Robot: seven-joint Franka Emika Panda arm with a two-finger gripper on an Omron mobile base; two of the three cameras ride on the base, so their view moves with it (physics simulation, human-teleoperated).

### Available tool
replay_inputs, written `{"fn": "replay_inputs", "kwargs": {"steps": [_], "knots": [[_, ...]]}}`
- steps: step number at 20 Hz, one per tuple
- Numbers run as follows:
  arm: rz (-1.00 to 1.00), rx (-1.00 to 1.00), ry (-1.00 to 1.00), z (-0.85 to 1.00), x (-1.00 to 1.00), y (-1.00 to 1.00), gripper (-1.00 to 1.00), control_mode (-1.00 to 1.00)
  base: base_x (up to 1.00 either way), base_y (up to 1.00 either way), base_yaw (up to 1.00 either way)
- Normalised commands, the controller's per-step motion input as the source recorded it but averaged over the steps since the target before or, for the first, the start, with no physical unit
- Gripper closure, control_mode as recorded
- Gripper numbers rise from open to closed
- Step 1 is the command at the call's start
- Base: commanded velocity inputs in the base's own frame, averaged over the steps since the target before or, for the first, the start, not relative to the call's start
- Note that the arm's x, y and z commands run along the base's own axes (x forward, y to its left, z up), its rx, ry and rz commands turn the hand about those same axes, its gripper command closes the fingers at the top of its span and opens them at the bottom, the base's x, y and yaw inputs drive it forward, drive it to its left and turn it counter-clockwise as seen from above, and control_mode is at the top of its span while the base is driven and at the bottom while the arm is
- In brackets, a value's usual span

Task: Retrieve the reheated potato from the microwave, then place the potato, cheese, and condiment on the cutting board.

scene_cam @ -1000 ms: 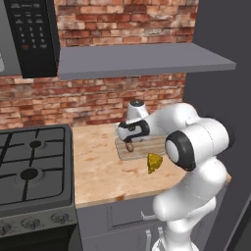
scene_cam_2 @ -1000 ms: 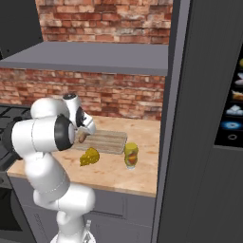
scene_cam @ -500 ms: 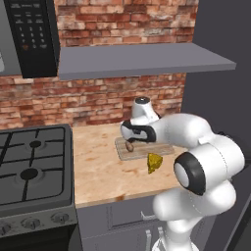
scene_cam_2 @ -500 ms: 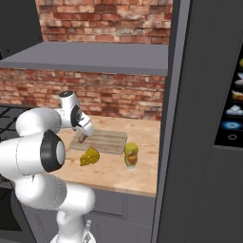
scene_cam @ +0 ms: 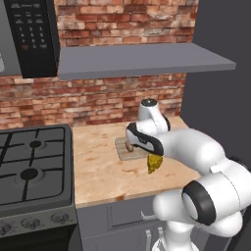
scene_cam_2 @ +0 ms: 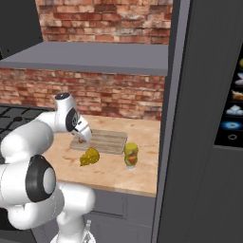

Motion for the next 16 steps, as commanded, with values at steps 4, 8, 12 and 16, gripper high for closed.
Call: {"fn": "replay_inputs", "kwargs": {"steps": [4,8,12,16], "knots": [[-0.04,0.0,0.0,0.11,-0.39,-0.23,-1.0,-1.0,0.0,0.0,0.0],[-0.08,0.0,0.03,0.01,-0.28,-0.17,-1.0,-1.0,0.0,0.0,0.0],[-0.02,0.0,0.04,0.0,-0.2,-0.21,-1.0,-1.0,0.0,0.0,0.0],[0.0,0.0,0.0,0.0,-0.18,-0.19,-1.0,-1.0,0.0,0.0,0.0]]}}
